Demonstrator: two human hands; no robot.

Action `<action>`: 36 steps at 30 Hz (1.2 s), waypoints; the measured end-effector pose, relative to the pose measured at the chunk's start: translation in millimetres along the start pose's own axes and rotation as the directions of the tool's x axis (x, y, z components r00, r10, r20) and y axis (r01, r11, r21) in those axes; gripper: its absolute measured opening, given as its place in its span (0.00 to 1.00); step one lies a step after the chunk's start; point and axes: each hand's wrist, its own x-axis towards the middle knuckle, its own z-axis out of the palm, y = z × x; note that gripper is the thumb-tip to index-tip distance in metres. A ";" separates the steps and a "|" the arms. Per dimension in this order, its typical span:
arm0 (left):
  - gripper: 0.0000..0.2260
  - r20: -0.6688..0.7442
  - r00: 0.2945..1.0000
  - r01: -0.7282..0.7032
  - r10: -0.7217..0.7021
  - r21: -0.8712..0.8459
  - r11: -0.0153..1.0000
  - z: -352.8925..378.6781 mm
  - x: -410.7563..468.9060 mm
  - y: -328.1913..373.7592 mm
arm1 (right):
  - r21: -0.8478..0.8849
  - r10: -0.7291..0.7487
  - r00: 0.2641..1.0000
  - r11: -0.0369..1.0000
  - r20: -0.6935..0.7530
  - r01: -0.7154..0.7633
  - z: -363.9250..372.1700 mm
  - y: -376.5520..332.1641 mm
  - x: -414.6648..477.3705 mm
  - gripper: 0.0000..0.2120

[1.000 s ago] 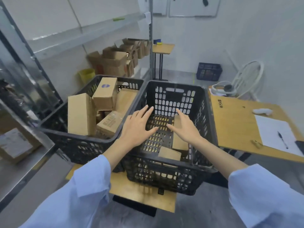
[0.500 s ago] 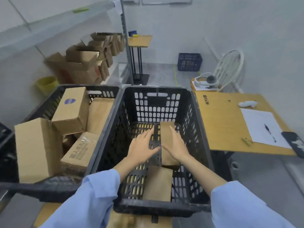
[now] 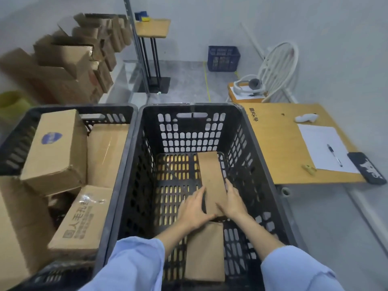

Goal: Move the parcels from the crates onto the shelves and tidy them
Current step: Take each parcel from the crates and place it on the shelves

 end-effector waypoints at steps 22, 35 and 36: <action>0.44 0.033 0.997 0.071 -0.063 -0.450 0.890 -1.0 9.7 -17.9 | 0.287 -0.036 0.975 0.957 0.221 -0.029 13.7 1.6 7.3 0.45; 0.47 -0.069 0.991 0.068 -0.119 -0.503 0.862 -41.1 12.3 -8.6 | 0.383 -0.115 0.976 0.923 0.184 0.036 -11.7 -34.1 3.9 0.45; 0.47 -0.067 0.990 0.072 -0.123 -0.507 0.859 -48.1 11.6 -8.1 | 0.383 -0.136 0.972 0.922 0.190 0.054 -17.1 -37.3 3.1 0.44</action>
